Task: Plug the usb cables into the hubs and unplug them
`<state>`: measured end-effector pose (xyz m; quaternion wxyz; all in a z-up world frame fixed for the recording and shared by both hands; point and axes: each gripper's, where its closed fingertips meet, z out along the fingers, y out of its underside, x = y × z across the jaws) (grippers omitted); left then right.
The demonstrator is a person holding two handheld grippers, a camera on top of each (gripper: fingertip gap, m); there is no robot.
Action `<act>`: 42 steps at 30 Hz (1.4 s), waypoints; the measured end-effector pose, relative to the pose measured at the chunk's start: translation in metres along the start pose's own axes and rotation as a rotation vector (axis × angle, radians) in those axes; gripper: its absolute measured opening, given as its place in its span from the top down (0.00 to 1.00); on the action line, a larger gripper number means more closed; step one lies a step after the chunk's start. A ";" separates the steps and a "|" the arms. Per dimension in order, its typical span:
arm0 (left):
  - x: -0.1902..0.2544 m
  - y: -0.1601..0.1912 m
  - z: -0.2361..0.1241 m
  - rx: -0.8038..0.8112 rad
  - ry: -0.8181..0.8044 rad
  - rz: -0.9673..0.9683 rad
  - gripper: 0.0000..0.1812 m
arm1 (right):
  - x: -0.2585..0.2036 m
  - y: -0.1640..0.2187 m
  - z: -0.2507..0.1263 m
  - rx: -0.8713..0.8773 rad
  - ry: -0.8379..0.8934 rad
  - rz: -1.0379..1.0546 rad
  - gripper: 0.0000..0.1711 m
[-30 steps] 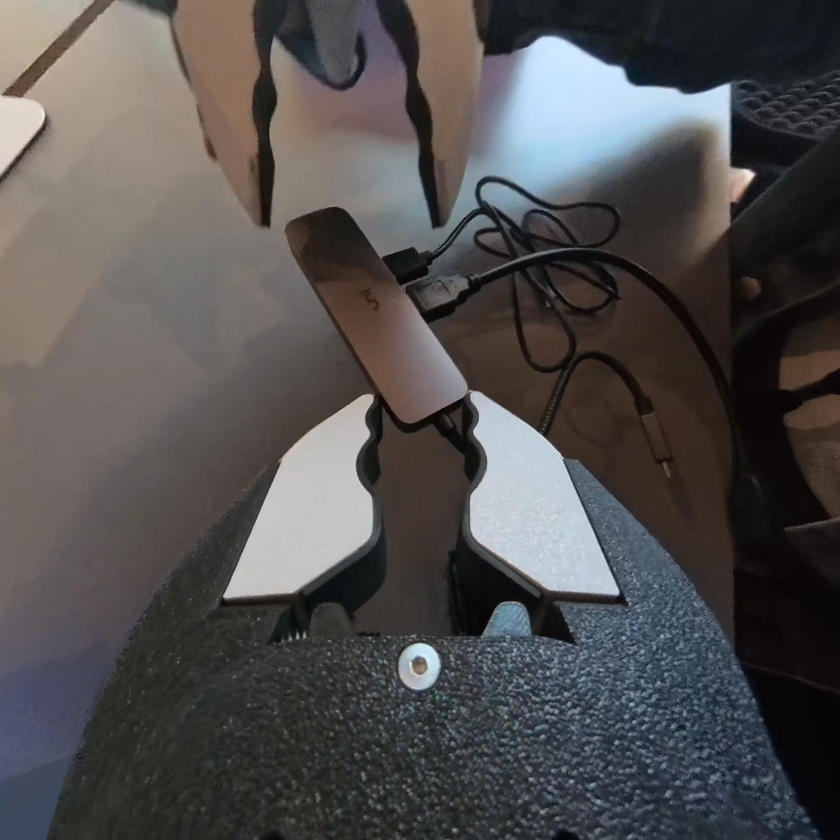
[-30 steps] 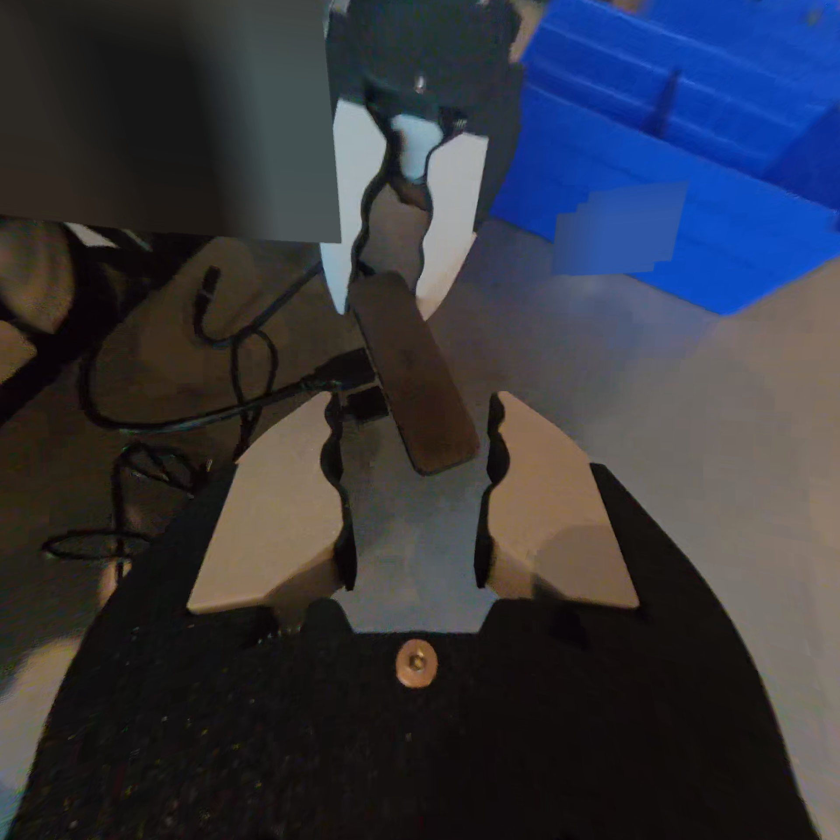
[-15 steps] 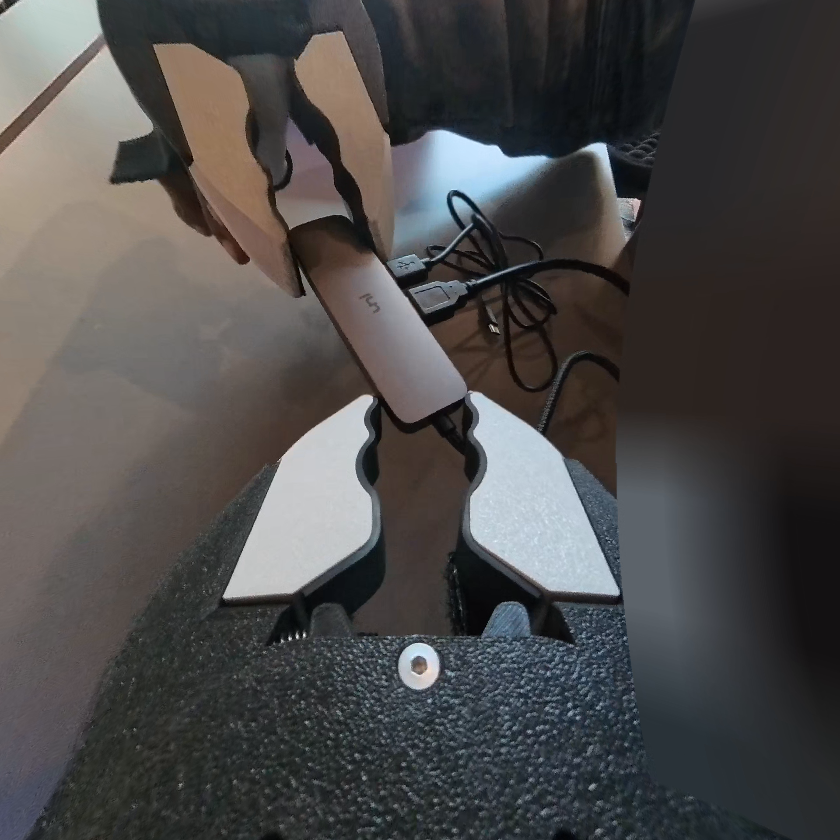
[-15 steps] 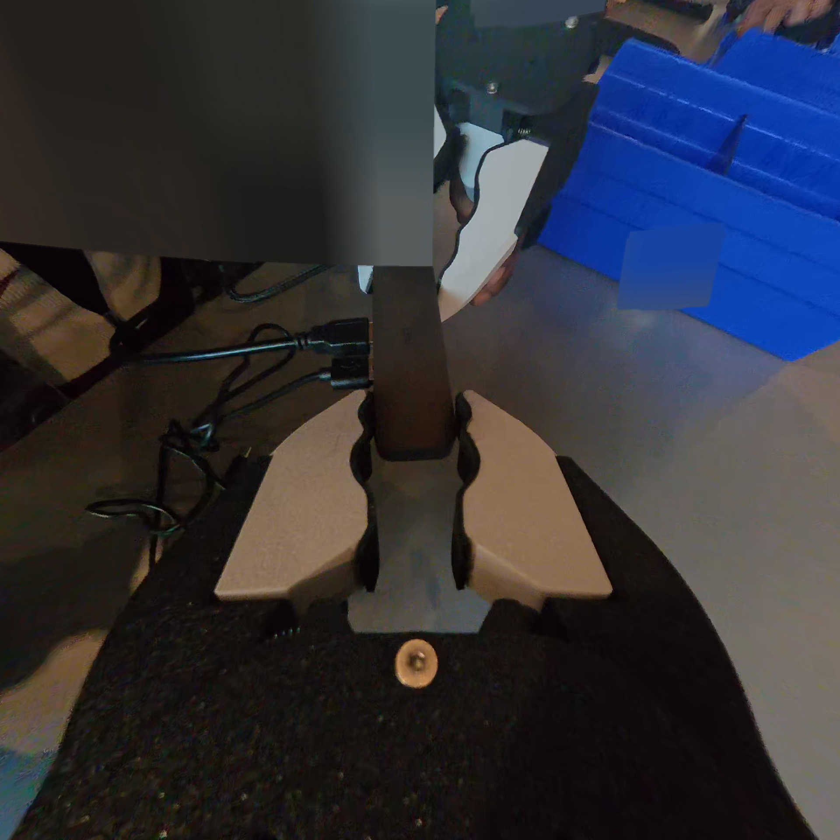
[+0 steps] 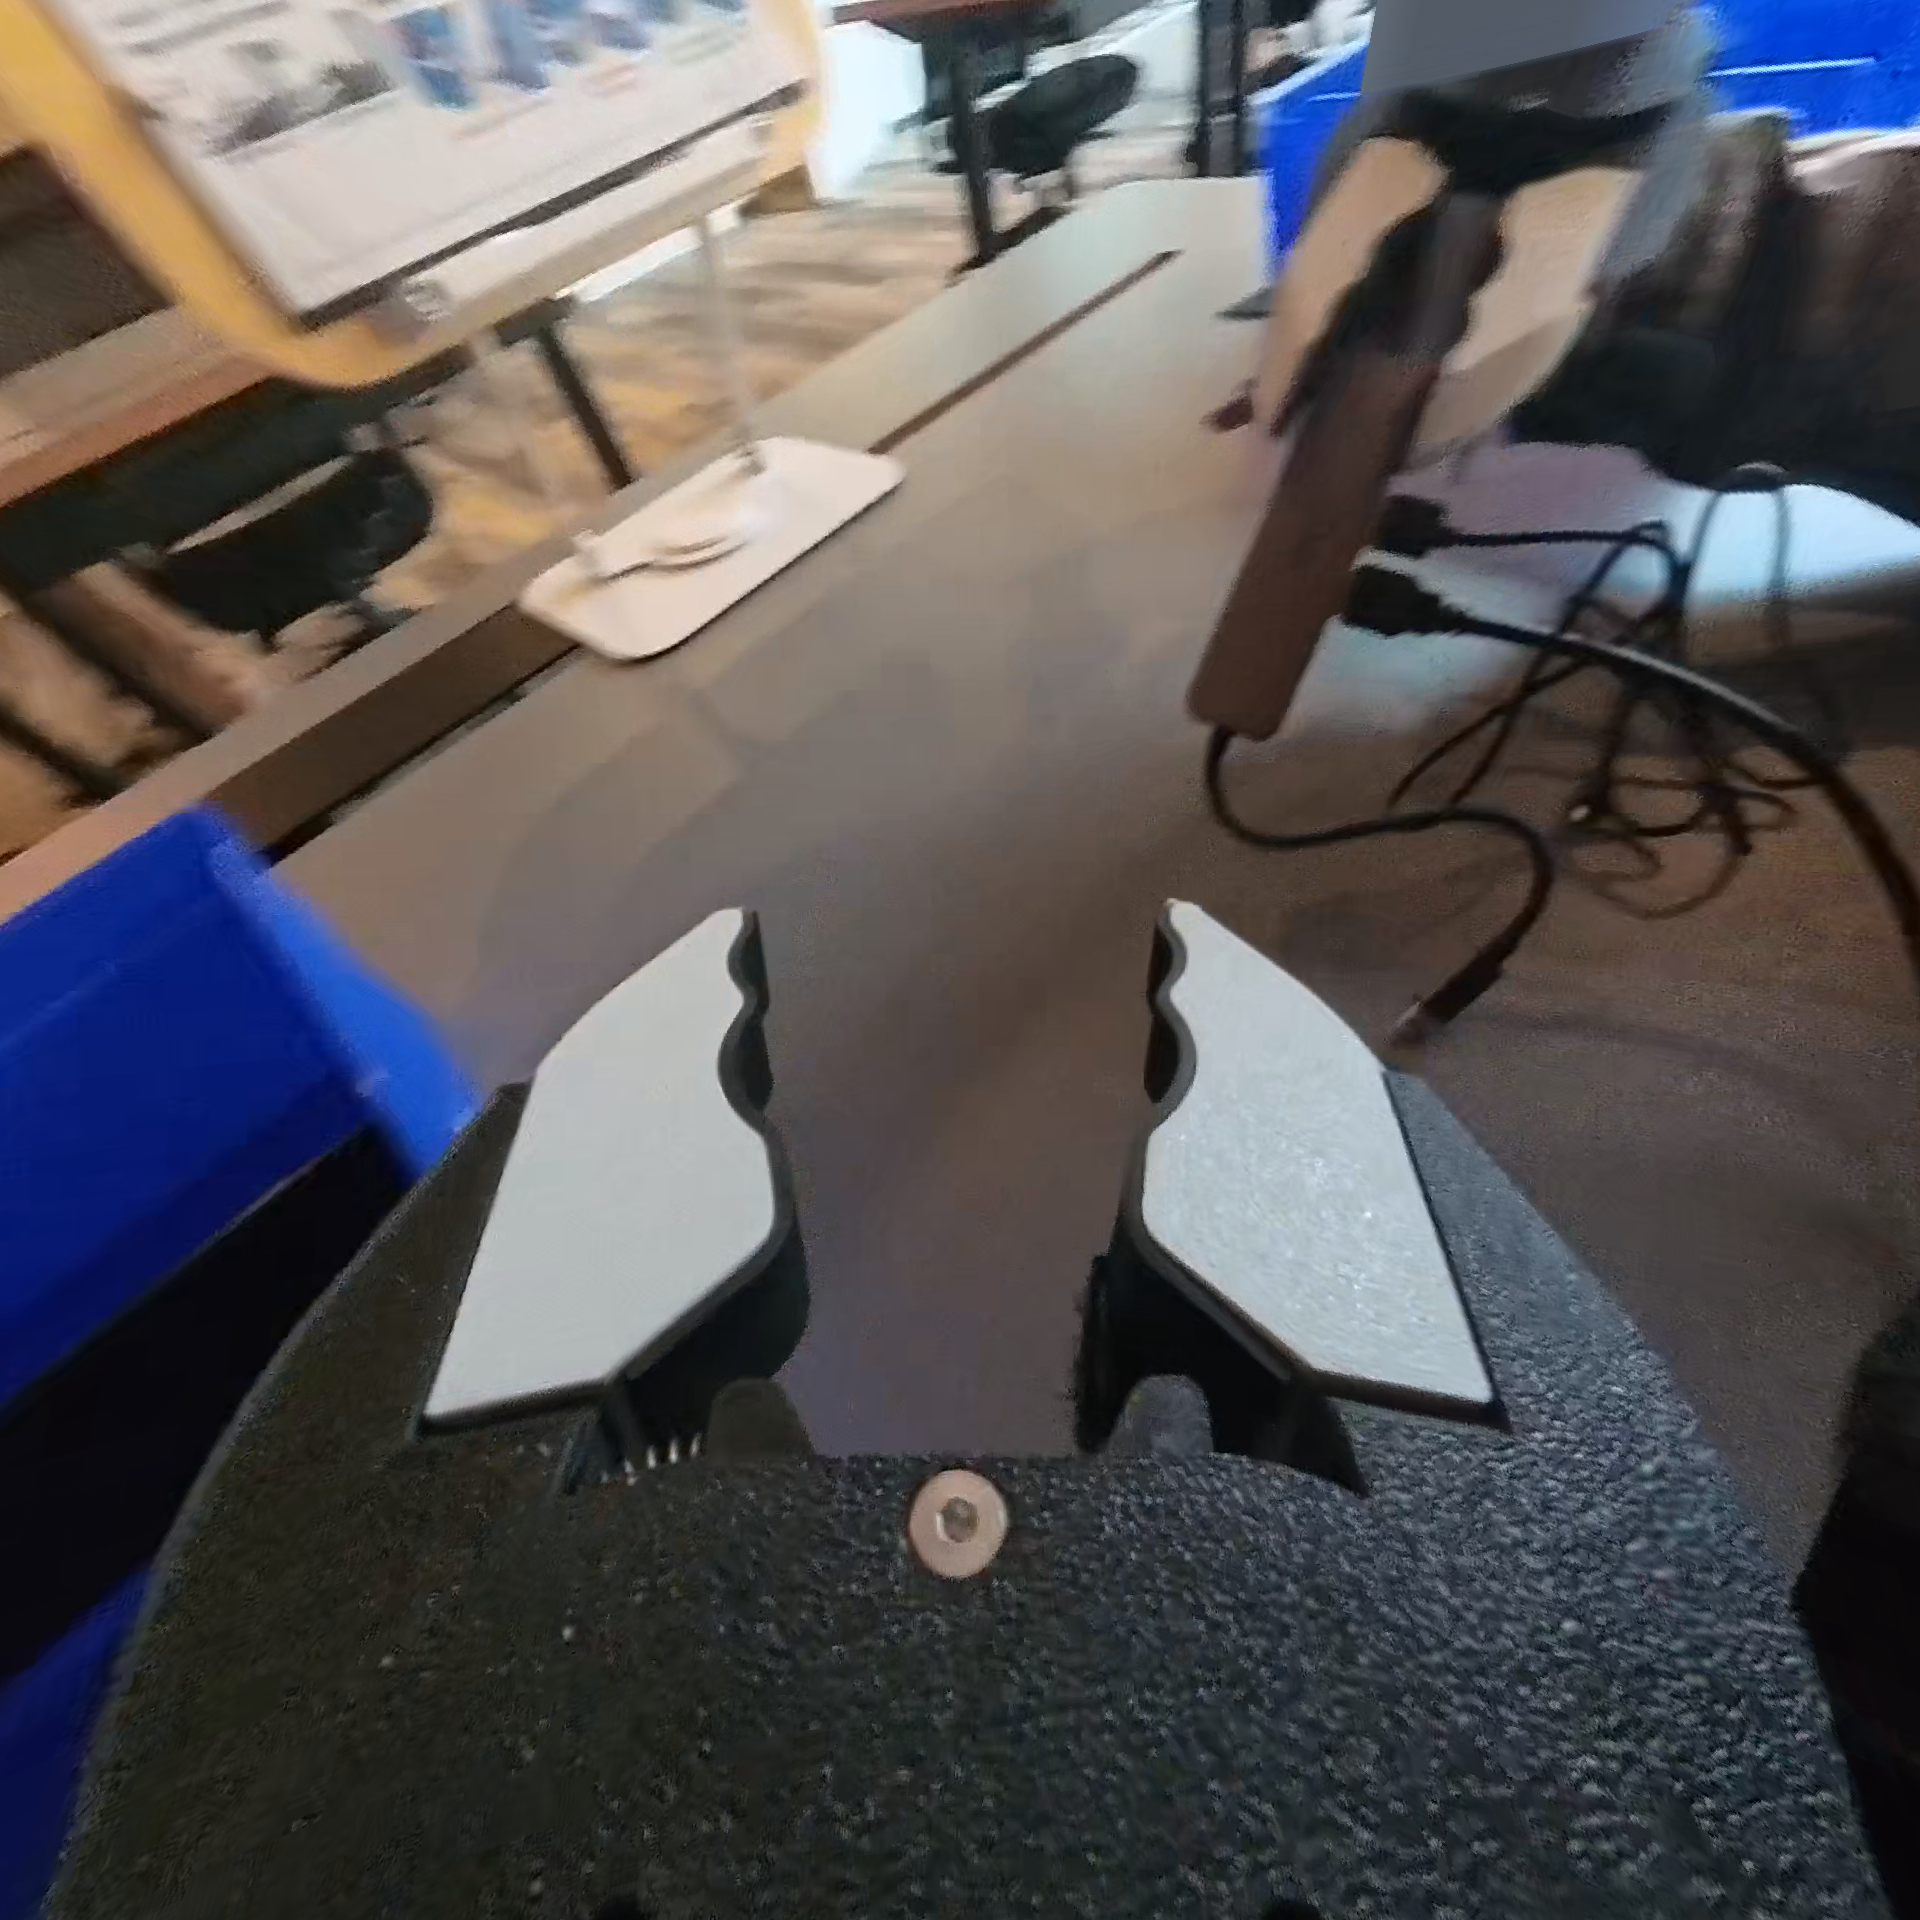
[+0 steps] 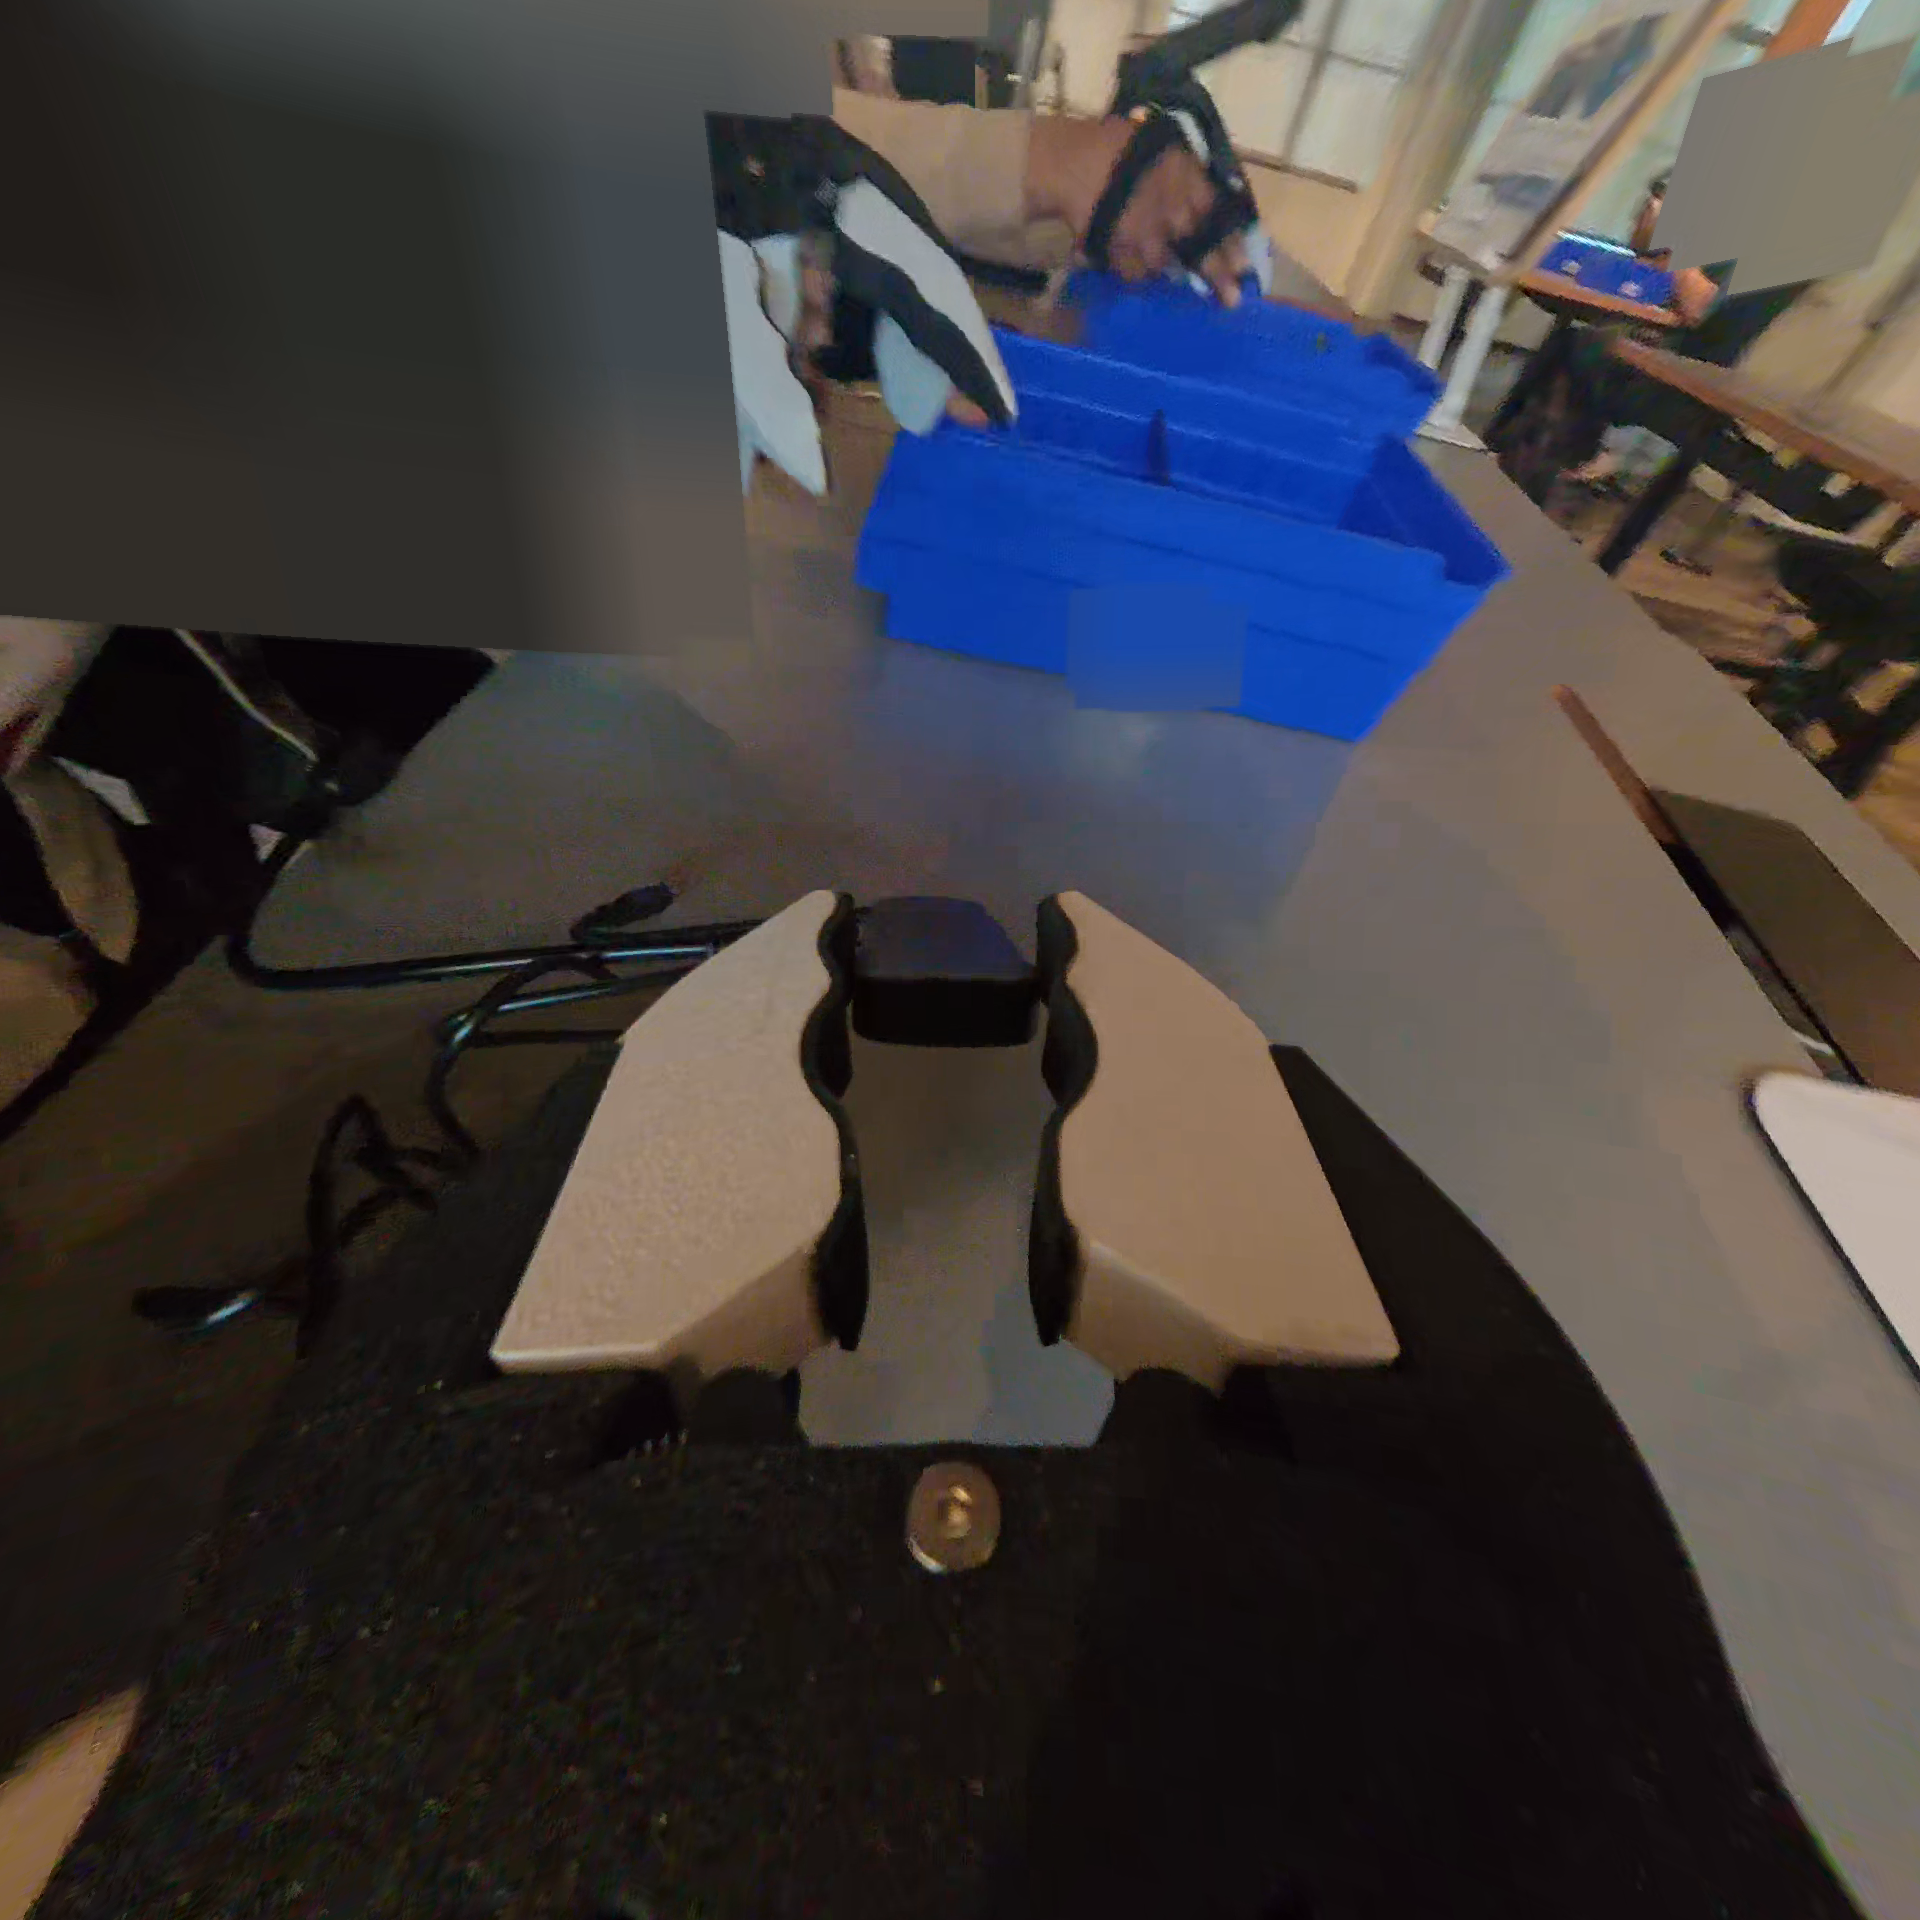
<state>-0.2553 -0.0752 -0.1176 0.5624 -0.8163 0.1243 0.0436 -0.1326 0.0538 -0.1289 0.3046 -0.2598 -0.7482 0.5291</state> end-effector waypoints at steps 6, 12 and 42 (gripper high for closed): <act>-0.071 0.026 -0.081 -0.028 -0.336 -0.247 0.56 | 0.007 0.017 -0.012 -0.017 0.119 0.077 0.81; -0.108 0.032 -0.134 0.005 -0.440 -0.213 0.54 | 0.003 0.023 -0.015 -0.011 0.148 0.105 0.81; -0.136 0.174 -0.071 -1.106 0.384 0.317 0.67 | 0.010 0.026 -0.027 0.058 0.154 0.148 0.81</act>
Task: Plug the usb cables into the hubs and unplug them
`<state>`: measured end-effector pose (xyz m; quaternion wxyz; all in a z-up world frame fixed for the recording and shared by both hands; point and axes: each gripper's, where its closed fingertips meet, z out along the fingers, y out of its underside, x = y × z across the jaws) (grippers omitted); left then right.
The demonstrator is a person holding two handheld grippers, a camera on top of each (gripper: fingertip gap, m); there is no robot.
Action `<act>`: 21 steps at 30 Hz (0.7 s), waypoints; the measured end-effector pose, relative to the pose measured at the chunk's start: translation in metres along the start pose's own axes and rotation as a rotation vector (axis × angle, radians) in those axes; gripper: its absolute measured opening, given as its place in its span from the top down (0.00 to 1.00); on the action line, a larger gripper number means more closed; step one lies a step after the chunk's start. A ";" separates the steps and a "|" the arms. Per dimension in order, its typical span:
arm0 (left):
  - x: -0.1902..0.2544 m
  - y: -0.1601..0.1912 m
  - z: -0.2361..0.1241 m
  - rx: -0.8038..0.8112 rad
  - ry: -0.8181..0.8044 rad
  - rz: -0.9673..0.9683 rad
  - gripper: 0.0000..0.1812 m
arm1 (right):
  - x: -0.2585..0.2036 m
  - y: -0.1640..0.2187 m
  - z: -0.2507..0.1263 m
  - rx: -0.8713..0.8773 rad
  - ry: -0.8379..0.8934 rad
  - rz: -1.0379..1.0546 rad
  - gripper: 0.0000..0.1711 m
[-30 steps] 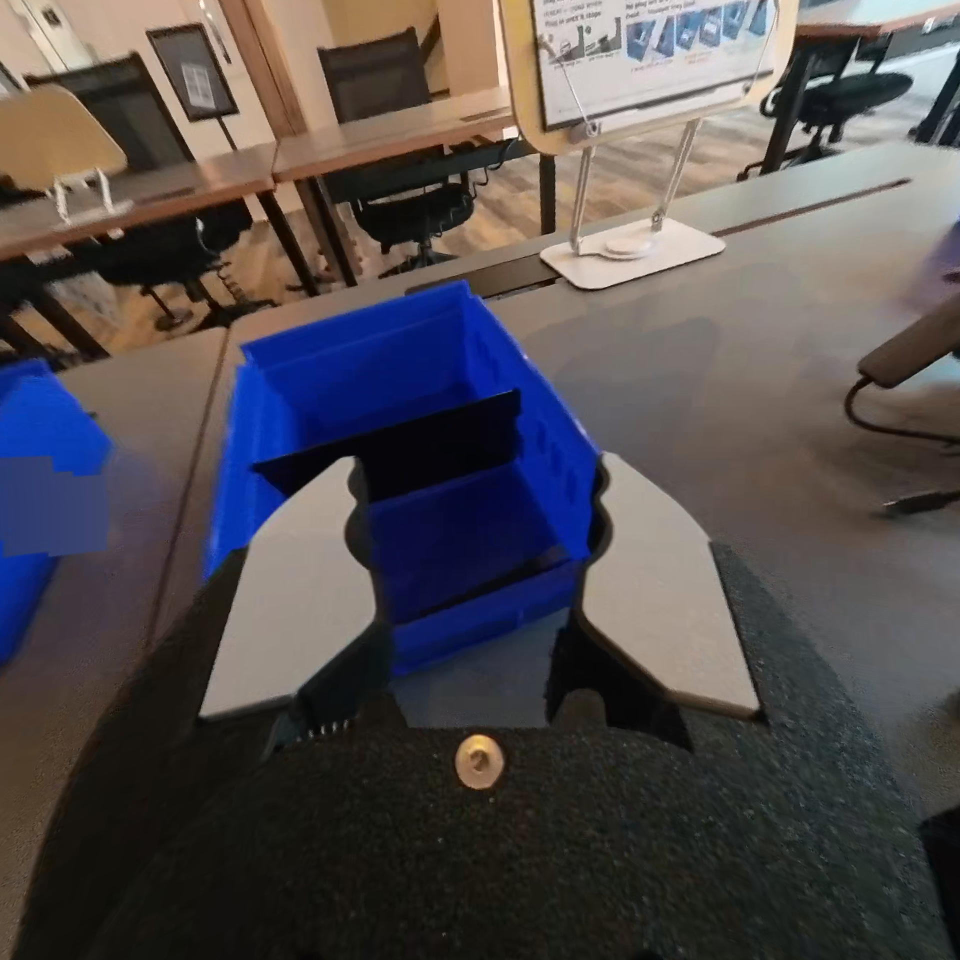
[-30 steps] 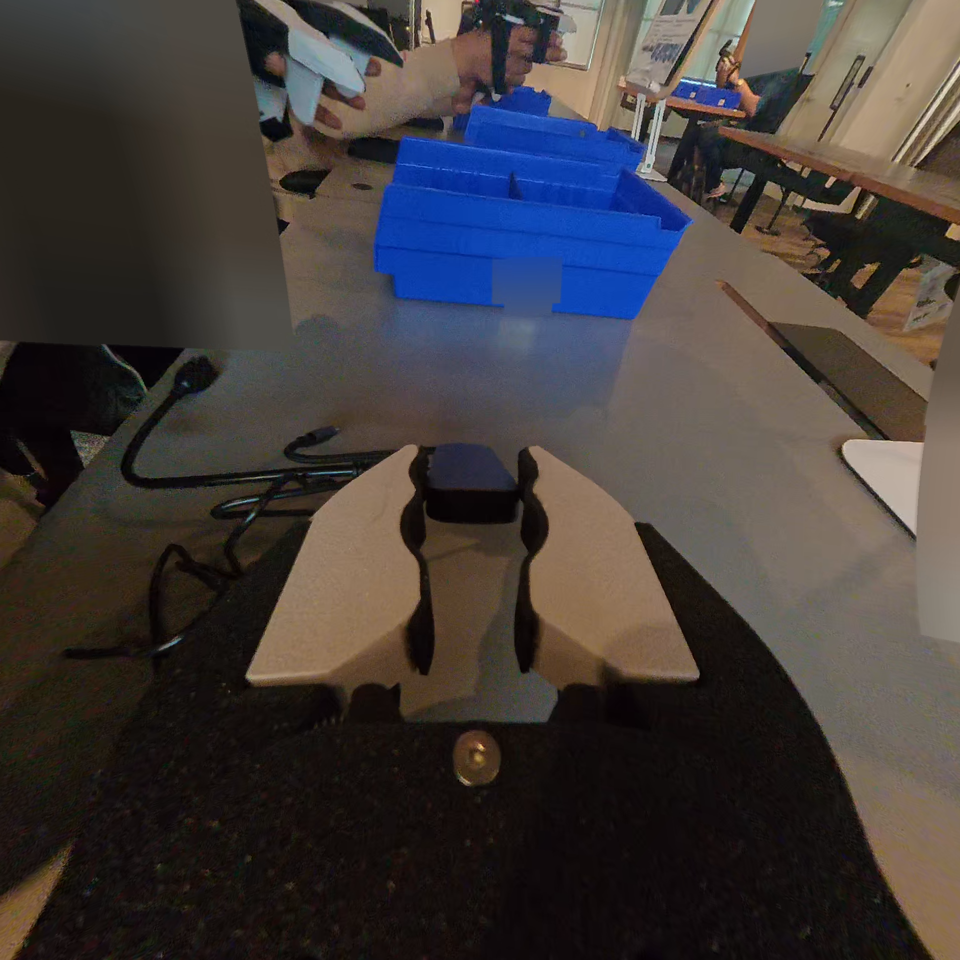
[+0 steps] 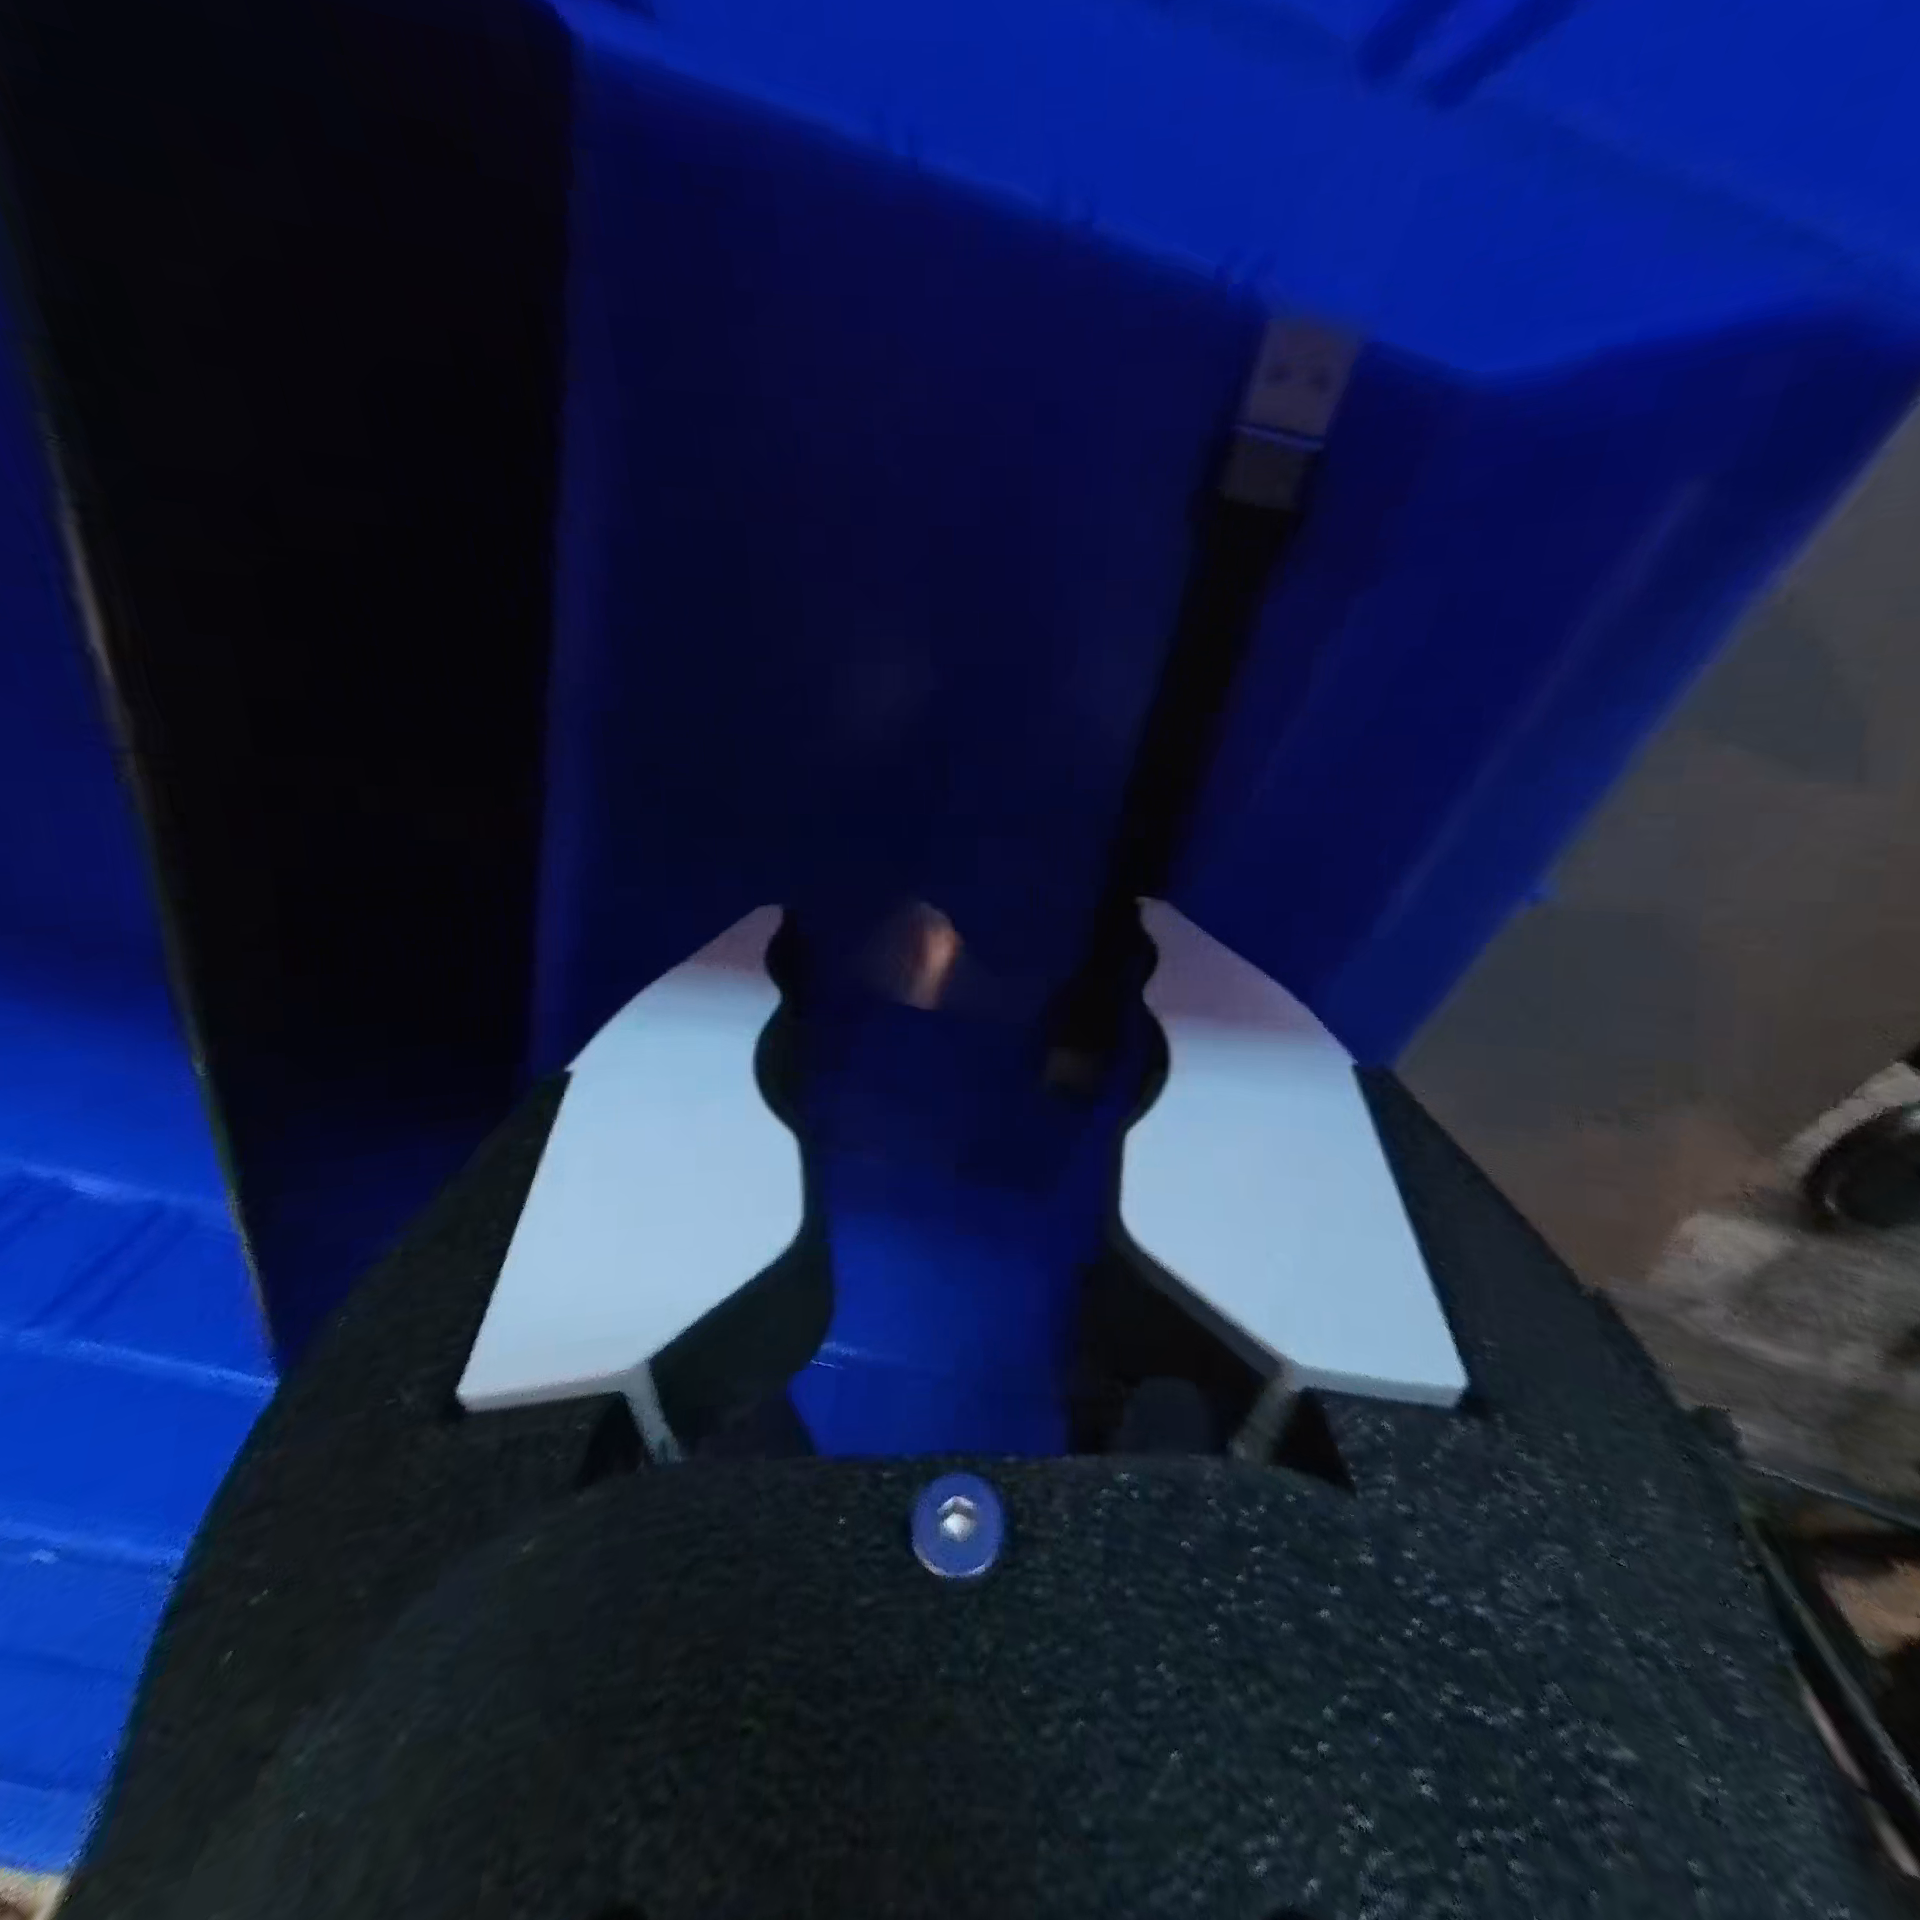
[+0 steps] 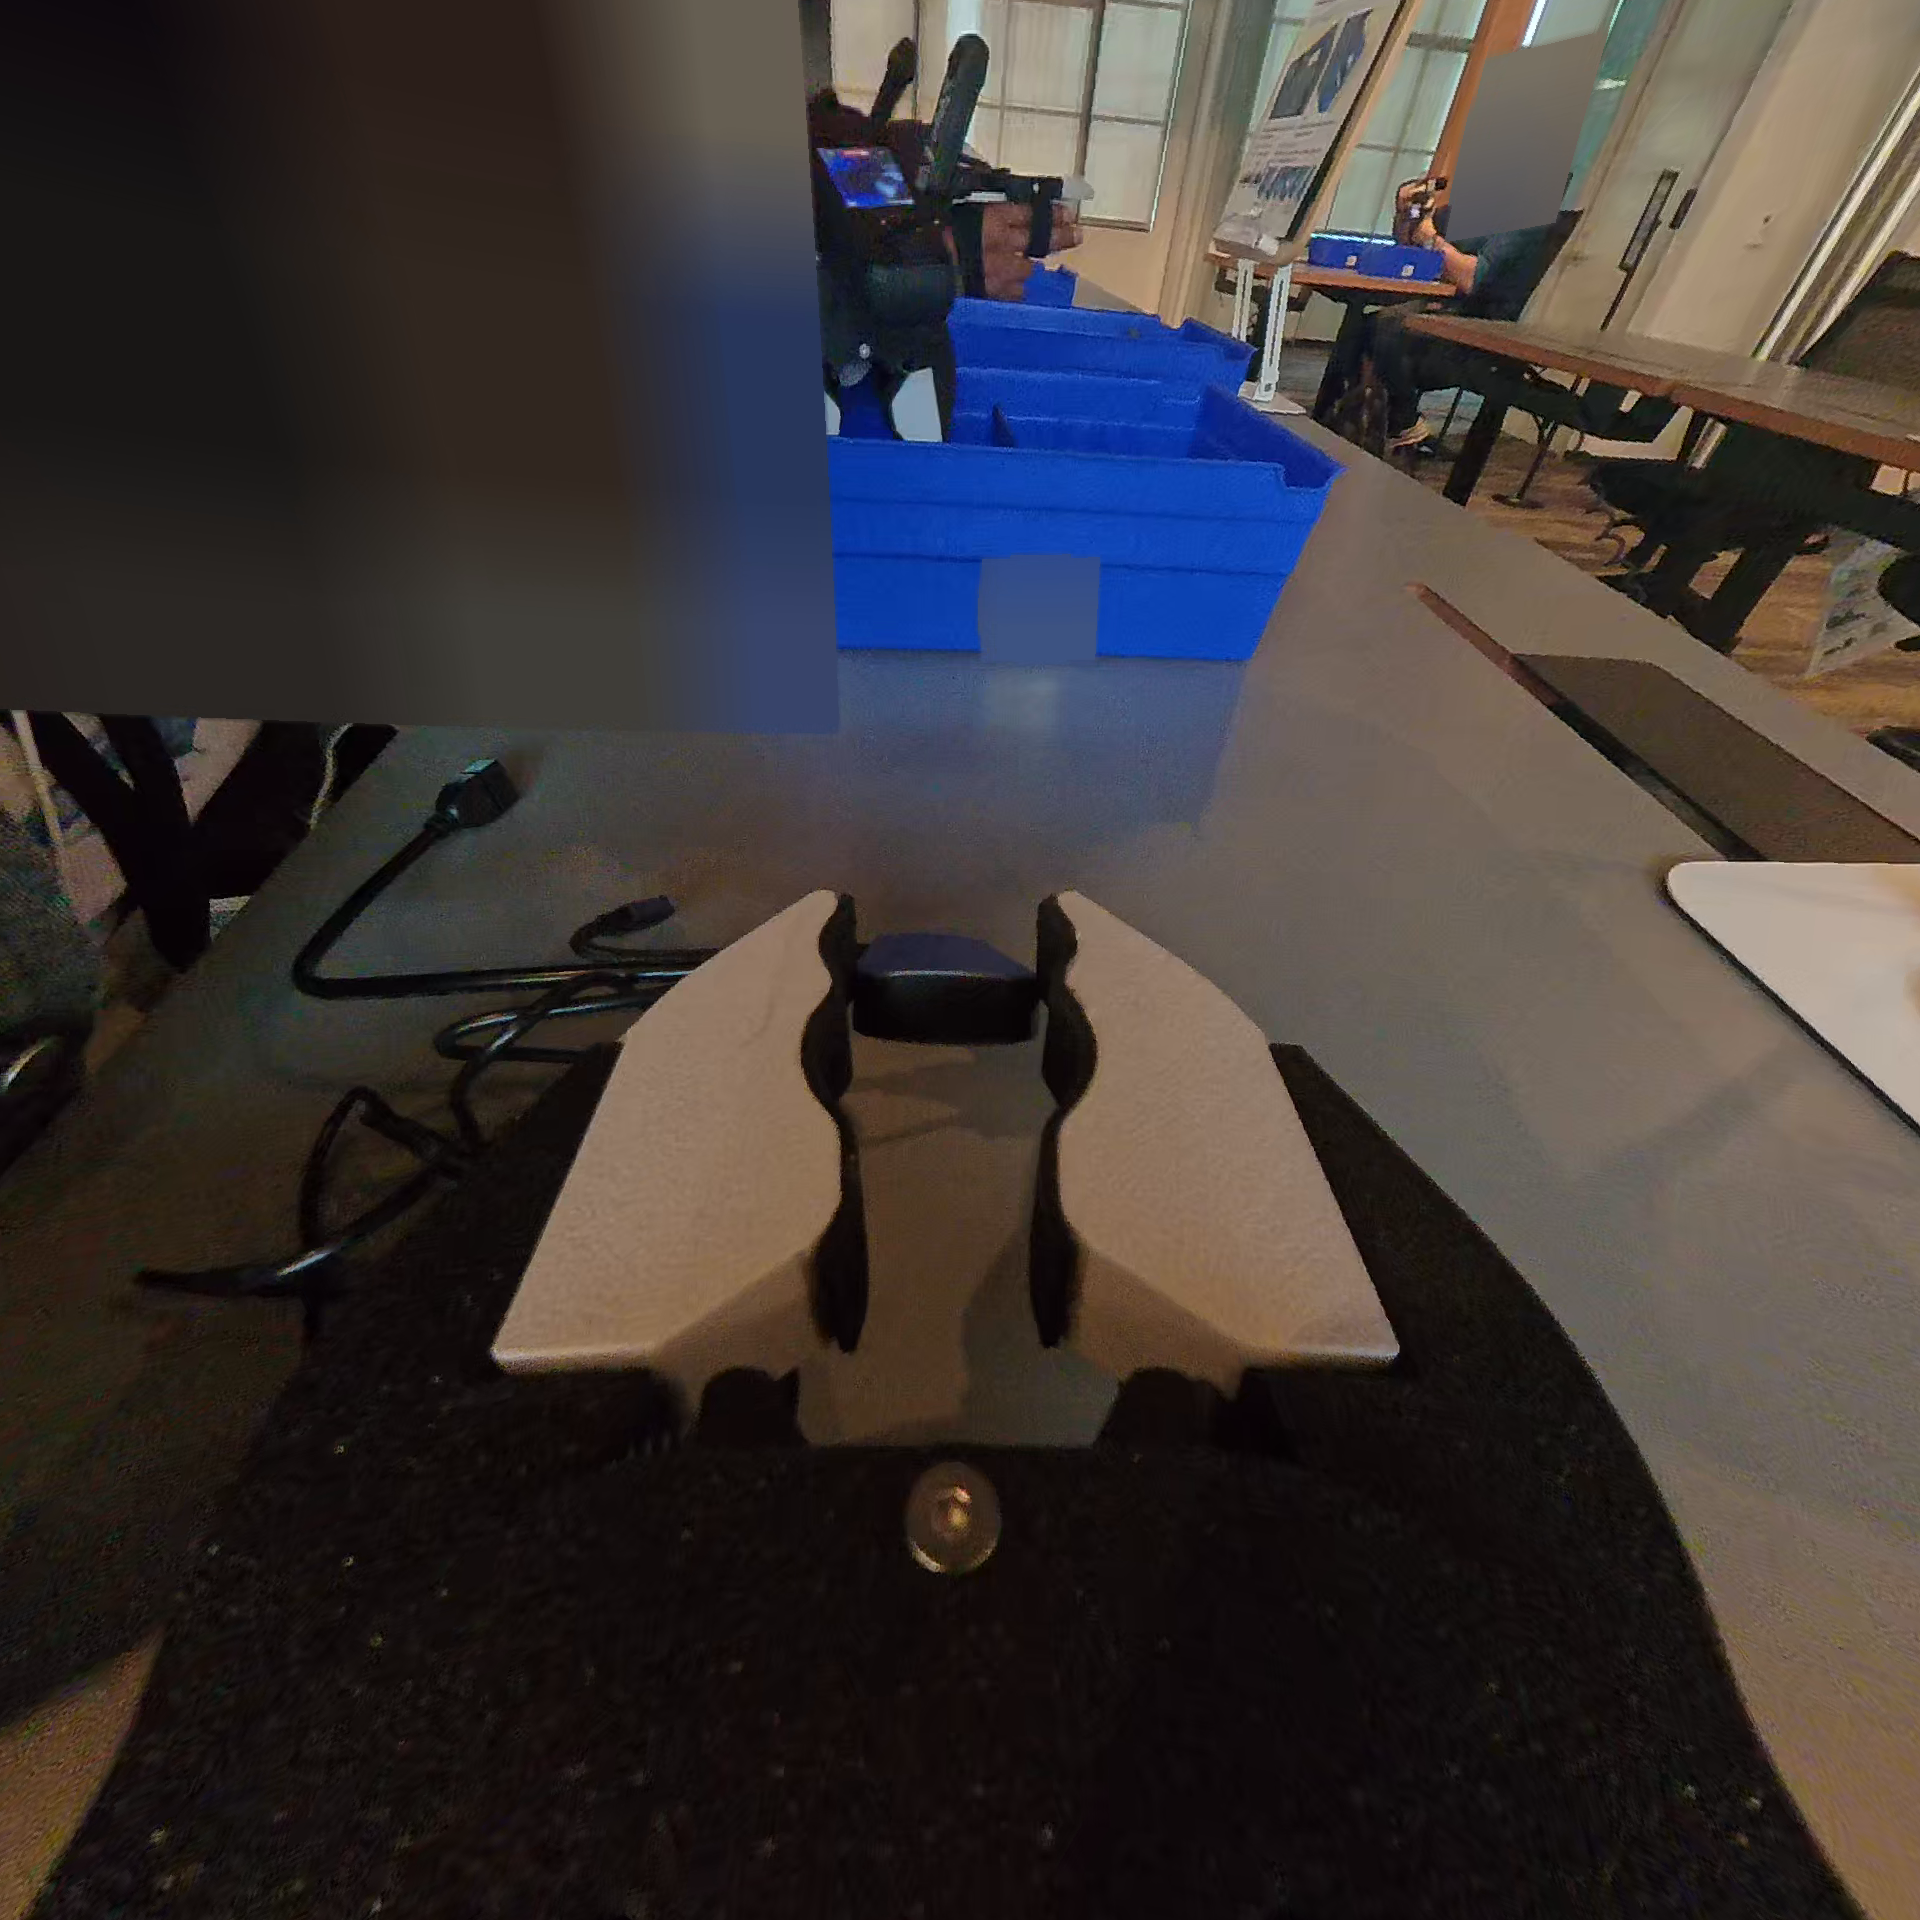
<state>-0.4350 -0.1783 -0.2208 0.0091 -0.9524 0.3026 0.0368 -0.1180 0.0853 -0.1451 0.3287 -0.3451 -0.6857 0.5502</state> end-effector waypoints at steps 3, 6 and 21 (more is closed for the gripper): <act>0.000 0.005 0.008 -0.051 -0.045 0.098 0.70 | 0.001 -0.004 0.000 0.015 0.002 -0.004 0.81; 0.006 0.001 0.011 -0.042 0.000 0.120 0.73 | 0.000 -0.006 0.000 0.025 -0.001 -0.006 0.81; 0.019 -0.011 0.016 0.024 0.085 0.075 0.81 | 0.001 -0.012 -0.009 0.052 0.008 -0.015 0.81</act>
